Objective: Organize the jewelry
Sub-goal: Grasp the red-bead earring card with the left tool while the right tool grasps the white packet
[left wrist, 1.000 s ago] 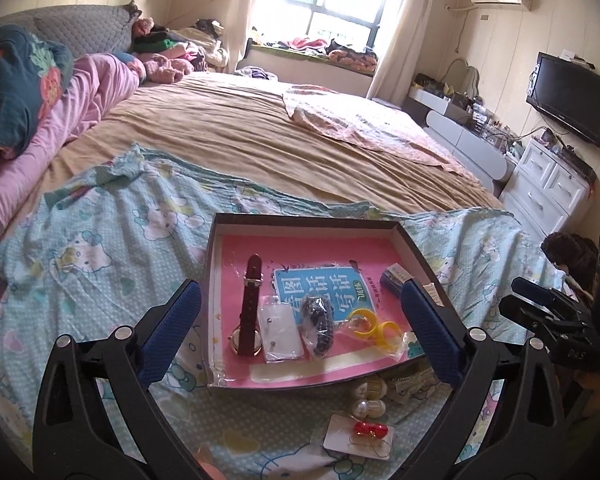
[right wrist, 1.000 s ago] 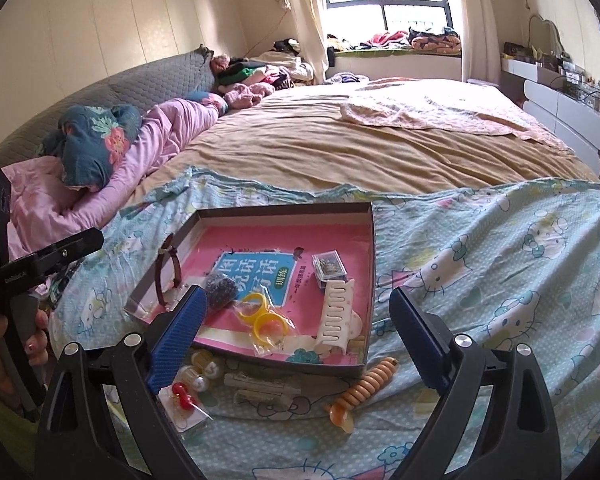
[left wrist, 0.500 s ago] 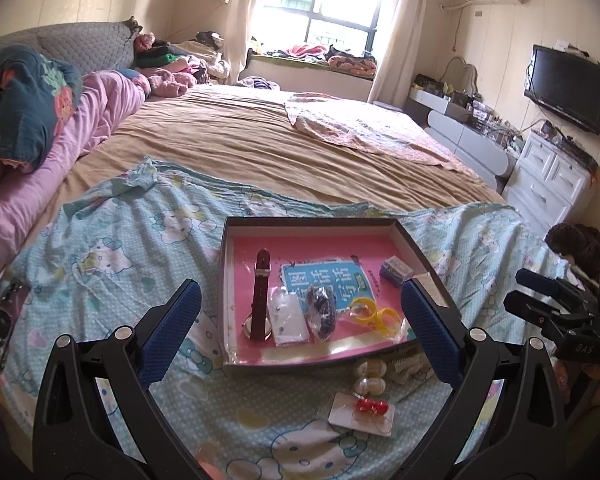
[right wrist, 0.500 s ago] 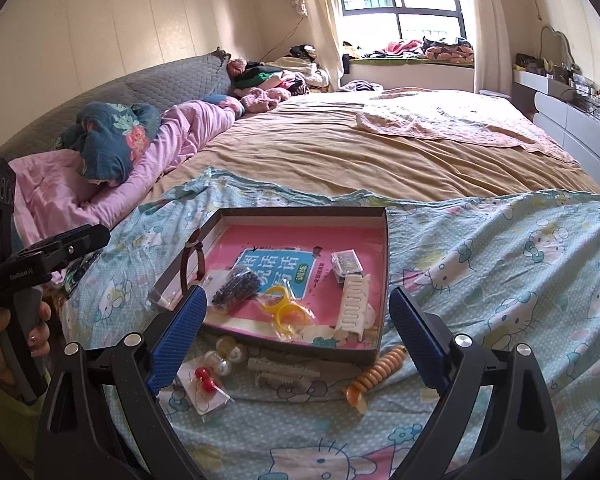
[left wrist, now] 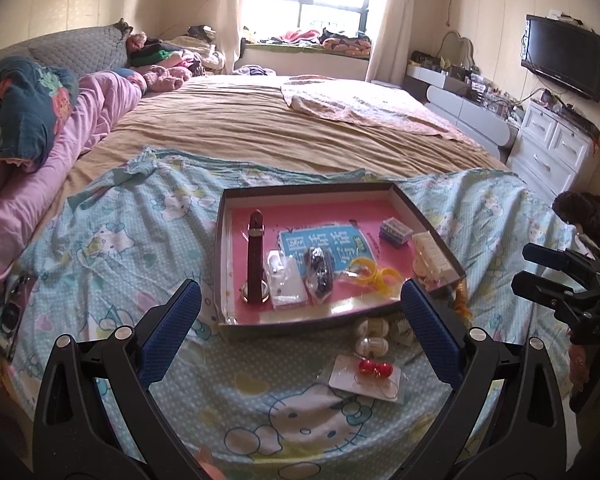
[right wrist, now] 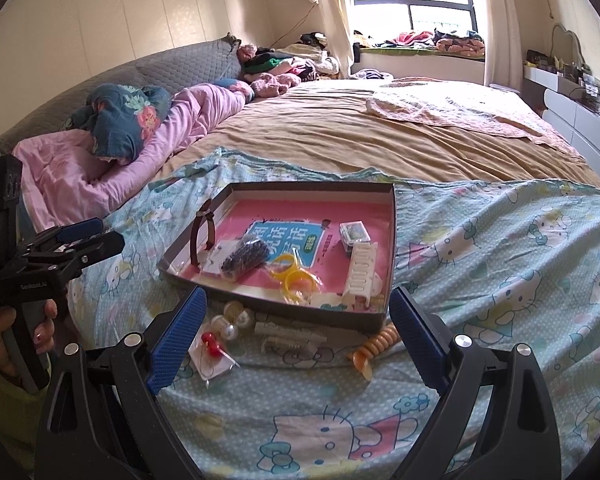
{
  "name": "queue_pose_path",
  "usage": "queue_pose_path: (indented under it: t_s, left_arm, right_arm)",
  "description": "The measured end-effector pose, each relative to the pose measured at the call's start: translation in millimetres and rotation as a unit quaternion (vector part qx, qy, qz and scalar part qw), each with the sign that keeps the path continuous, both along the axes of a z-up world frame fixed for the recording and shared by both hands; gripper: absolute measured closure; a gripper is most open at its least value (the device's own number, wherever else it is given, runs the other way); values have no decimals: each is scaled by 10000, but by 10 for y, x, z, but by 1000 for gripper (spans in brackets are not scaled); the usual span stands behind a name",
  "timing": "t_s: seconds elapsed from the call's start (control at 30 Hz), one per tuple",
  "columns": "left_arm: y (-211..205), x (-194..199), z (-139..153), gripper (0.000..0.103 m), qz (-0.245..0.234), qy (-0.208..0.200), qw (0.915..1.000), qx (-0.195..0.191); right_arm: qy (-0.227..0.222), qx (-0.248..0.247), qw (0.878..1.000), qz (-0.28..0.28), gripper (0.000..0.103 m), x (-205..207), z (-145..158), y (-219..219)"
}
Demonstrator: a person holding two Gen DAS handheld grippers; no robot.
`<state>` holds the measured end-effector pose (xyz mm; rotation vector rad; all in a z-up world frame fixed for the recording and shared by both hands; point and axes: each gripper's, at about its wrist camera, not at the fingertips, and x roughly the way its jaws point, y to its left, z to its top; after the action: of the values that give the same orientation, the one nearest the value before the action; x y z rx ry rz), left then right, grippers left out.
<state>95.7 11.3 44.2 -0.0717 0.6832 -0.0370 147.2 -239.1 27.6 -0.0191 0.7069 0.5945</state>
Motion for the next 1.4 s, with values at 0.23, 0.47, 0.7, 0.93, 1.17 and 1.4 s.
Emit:
queue_pose_path:
  t_s: [0.23,0.47,0.7,0.93,1.17,1.4]
  left_arm:
    - [-84,-46,-116,10,-73,154,9998,111]
    - [-104,-39,-280,10,-171,396,9990,75]
    - [-201,5,-537,10,-368,760,9963,146]
    - [-404,51,-808,10,-774,1033,9915,132]
    - [-540,134,-1043,10,-1038,1260,9866,87]
    - [-607,238,-1237,10,-1057,1430,9839,184]
  right_arm:
    - [125,-91,9999,75,11,-64,-87,-4]
    - [292,-146,9994,67,11,-89,-205,-26]
    - [401,-193,9990,-31,11,-59,-284,-92]
    - [559,-159,9983,-100,11,11,-369,-145]
    - [743,-75,9972,-52,11,70,-456,-155]
    - [835,-149,9963,160,11,159,-510,-28]
